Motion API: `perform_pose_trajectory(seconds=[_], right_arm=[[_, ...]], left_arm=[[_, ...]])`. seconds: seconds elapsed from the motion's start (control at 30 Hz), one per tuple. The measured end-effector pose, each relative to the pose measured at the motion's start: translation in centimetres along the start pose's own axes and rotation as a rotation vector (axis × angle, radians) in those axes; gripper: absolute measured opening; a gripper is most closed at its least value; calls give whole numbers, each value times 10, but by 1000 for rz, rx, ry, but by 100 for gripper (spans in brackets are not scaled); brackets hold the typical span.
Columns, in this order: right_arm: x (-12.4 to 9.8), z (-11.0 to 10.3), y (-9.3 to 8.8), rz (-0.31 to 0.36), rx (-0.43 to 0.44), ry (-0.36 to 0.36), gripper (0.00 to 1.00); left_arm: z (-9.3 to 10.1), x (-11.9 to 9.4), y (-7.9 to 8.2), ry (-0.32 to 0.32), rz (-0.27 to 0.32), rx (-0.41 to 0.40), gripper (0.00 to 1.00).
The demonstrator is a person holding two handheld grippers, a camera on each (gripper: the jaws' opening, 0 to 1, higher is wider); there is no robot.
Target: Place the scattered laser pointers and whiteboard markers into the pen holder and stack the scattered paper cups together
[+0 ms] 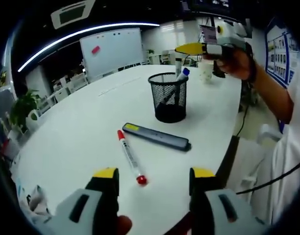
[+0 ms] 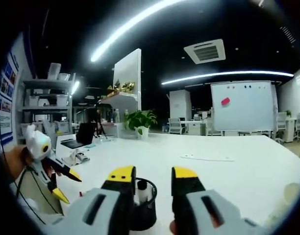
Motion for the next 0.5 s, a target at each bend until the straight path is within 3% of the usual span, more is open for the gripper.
perform_pose_trajectory(seconds=[0.5], right_arm=[[-12,6,-8,-28,5,-14,29]], left_arm=[[0,2,1,6,13,-17,55]])
Point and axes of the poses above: the point that each gripper's makers call its tool centre point, and the gripper's own axes: x roughly forward along the fingers, z roughly to its right, y roughly out of its top, the point moved 3 cm from there along -x, roughly backward along the fingers, and after that the axes turned 11 degrees about -x, right-handed, at the moved point
